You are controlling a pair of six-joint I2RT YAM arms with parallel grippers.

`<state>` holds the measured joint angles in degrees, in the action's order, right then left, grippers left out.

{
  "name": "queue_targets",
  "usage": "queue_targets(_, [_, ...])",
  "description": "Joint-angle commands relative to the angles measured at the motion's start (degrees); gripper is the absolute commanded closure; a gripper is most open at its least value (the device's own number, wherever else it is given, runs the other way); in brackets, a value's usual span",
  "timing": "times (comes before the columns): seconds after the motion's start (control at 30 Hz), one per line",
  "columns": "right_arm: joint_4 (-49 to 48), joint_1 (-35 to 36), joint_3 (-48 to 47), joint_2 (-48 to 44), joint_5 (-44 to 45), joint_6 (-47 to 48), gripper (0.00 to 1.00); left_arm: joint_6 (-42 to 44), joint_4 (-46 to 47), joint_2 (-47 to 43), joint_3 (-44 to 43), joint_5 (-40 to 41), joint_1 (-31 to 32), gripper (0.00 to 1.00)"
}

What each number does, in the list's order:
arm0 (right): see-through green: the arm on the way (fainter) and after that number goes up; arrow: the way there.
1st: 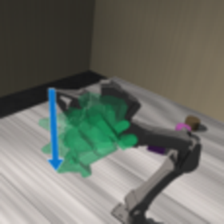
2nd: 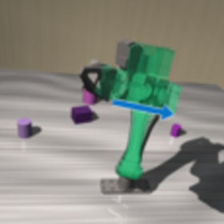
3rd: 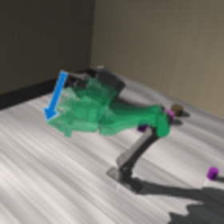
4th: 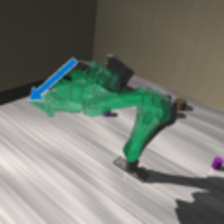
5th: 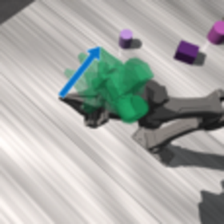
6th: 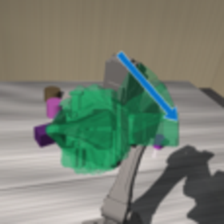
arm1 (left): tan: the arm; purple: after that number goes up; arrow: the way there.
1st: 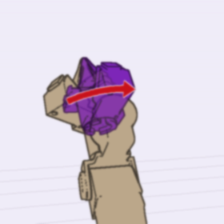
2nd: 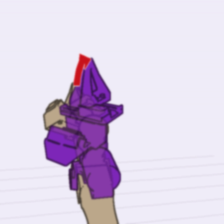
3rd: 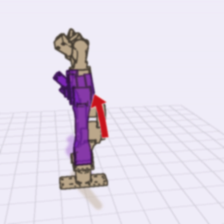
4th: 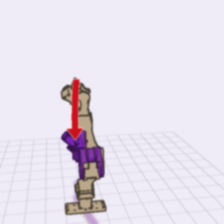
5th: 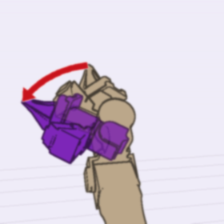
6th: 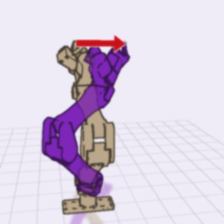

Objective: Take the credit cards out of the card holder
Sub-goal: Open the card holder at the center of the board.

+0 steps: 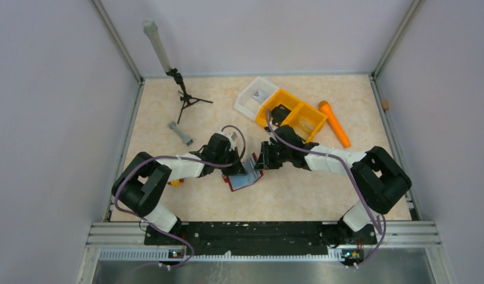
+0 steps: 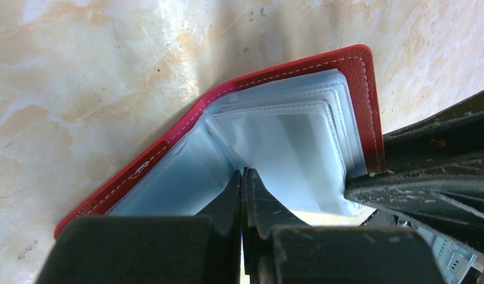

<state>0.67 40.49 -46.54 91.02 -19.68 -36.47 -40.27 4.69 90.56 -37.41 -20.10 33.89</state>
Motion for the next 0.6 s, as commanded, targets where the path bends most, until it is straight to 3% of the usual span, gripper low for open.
queue_targets(0.0, [1.22,2.43,-1.84,2.13,2.18,1.64,0.76,1.77,-2.92,-0.49,-0.28,0.72,0.11,1.00])
queue_targets(0.2, [-5.05,2.49,-0.51,1.87,-3.88,-1.32,0.65,2.04,-3.04,-0.21,-0.33,0.76,0.10,1.00])
queue_targets(0.4, [-4.29,2.49,-0.54,2.40,-2.83,-0.81,0.54,2.01,-3.15,-1.66,0.50,1.28,0.05,1.00])
queue_targets(0.57, [-4.62,2.53,-0.21,2.67,-2.60,-0.88,0.58,1.20,-2.19,-4.69,2.27,0.81,0.07,0.99])
